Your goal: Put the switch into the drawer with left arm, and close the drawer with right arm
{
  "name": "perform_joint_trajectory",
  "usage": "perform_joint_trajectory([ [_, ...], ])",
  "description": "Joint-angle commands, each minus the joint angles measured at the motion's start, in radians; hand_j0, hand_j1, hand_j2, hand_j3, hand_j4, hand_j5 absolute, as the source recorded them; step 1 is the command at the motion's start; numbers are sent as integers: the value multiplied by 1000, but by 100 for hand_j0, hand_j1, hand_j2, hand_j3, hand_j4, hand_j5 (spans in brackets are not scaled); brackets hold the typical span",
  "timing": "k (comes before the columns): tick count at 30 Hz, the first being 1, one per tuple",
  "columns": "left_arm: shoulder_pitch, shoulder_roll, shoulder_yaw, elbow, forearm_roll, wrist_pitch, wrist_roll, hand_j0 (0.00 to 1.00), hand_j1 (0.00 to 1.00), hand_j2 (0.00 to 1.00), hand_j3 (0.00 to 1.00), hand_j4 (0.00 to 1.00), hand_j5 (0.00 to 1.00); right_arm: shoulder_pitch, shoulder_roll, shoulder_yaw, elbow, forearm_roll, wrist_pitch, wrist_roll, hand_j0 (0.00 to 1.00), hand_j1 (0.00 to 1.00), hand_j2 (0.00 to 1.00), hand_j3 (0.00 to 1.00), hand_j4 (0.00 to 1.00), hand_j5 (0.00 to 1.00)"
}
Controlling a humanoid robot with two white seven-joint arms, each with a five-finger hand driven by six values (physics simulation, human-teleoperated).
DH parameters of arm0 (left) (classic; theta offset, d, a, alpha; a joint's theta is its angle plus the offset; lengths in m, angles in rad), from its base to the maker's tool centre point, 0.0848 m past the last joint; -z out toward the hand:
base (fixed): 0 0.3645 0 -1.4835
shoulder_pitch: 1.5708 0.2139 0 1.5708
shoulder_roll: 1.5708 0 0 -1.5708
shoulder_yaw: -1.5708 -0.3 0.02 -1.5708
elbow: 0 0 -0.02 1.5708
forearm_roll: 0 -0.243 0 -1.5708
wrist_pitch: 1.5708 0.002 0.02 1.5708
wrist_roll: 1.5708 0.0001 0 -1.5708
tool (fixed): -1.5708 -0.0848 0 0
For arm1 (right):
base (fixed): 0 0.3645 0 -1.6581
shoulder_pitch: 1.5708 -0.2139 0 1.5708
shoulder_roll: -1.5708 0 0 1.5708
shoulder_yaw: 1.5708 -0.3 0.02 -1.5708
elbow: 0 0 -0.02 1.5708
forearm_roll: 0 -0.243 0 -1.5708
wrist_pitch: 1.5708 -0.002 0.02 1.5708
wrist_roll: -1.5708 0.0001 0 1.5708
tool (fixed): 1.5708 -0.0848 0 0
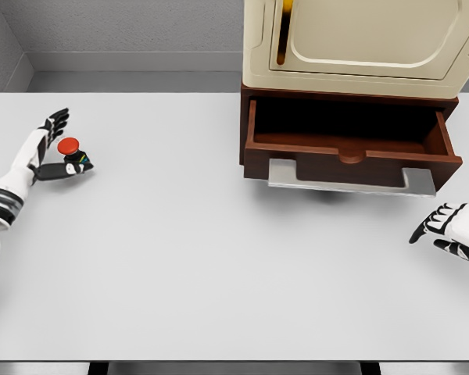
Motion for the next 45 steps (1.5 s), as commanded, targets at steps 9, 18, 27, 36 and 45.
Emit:
perform_joint_trajectory([
  [9,0,-3,-1,22,-1,-3,1,76,76,76,76,76,76,0,-6,-2,-3,-8,0,-2,58,58,58,58,58,58],
  [18,8,-8,-1,22,1,-9,1,67,67,67,67,67,67,5,-17,0,-28,0,0,10,59,59,59,59,59,59],
  [27,9,-26,-1,28,27,-6,1,66,66,66,66,66,66,5,-8,0,-32,4,0,9,59,59,59,59,59,59],
  [36,2,-38,1,16,34,-9,0,52,52,52,52,52,52,5,-14,0,-28,3,0,9,59,59,59,59,59,59],
  [45,-5,-38,1,-22,34,-9,0,52,52,52,52,52,52,5,-14,0,-23,3,0,9,59,59,59,59,59,59],
])
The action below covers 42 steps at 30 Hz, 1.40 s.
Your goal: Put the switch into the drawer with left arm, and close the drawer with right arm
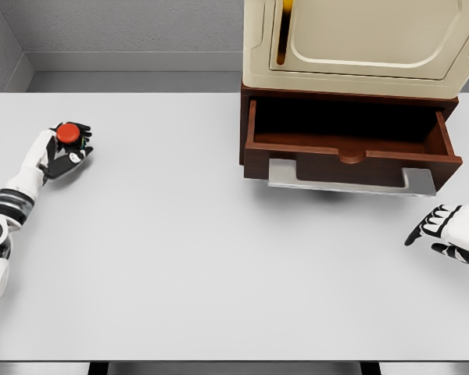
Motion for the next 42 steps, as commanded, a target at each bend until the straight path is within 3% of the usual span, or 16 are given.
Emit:
perform_joint_trajectory([
  [1,0,2,0,-32,4,0,-1,52,52,52,52,52,52,0,-2,0,0,-6,0,-2,59,59,59,59,59,59],
  [6,-14,2,0,-52,3,0,-9,50,50,50,50,50,50,0,-2,0,0,-6,0,-2,59,59,59,59,59,59],
  [17,-6,2,-4,-242,-8,3,-12,50,50,50,50,50,50,0,-1,0,0,-6,0,-2,59,59,59,59,59,59],
  [27,-5,-30,-13,-360,-47,6,-14,50,50,50,50,50,50,0,1,0,-1,-6,0,-2,59,59,59,59,59,59],
  [37,-5,-41,-7,-452,-252,9,-11,46,46,46,46,46,46,0,1,0,2,-6,0,-2,59,59,59,59,59,59],
  [42,-5,-39,-10,-471,-267,9,-11,45,45,45,45,45,45,0,1,0,2,-6,0,-2,59,59,59,59,59,59],
])
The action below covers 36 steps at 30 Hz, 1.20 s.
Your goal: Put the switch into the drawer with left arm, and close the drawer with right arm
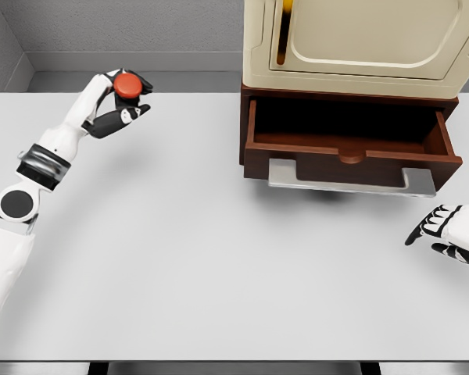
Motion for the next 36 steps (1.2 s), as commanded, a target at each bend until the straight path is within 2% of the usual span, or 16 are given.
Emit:
perform_joint_trajectory([
  [1,0,1,0,-11,-32,0,1,44,44,44,44,44,44,0,-2,0,1,-6,0,0,59,59,59,59,59,59],
  [6,-2,-1,6,-76,-178,2,2,43,43,43,43,43,43,0,-2,0,1,-6,0,0,59,59,59,59,59,59],
  [9,0,-1,0,-126,-215,2,2,43,43,43,43,43,43,0,-2,0,1,-6,0,0,59,59,59,59,59,59],
  [11,2,-18,-2,-171,-267,2,2,43,43,43,43,43,43,0,-2,0,2,-6,0,0,59,59,59,59,59,59],
  [16,-2,-33,-8,-229,-338,0,2,42,42,42,42,42,42,0,-1,0,2,-6,0,0,59,59,59,59,59,59],
  [23,-23,-98,-46,-260,-471,0,2,41,41,41,41,41,41,0,1,0,2,-6,0,1,59,59,59,59,59,59],
  [26,-37,-99,-71,-263,-486,0,2,40,40,40,40,40,40,0,1,0,4,-6,0,1,59,59,59,59,59,59],
  [31,-37,-114,-74,-281,-526,-1,2,40,40,40,40,40,40,0,3,0,5,-6,0,1,59,59,59,59,59,59],
  [36,-38,-119,-108,-313,-600,-1,2,40,40,40,40,40,40,0,3,0,13,-6,0,1,59,59,59,59,59,59],
])
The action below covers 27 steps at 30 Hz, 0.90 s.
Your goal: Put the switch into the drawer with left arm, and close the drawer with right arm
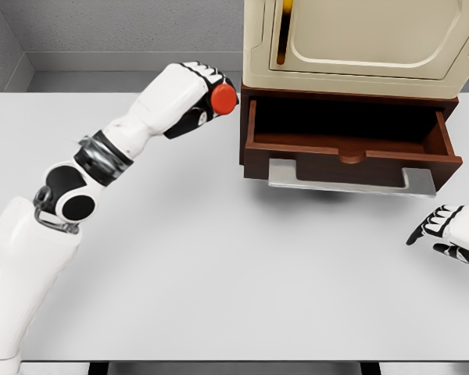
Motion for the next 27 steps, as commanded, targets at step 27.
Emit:
perform_joint_trajectory([
  [27,-133,-148,-146,71,-168,2,-1,39,39,39,39,39,39,-2,-2,0,9,-6,0,0,60,60,60,60,60,60],
])
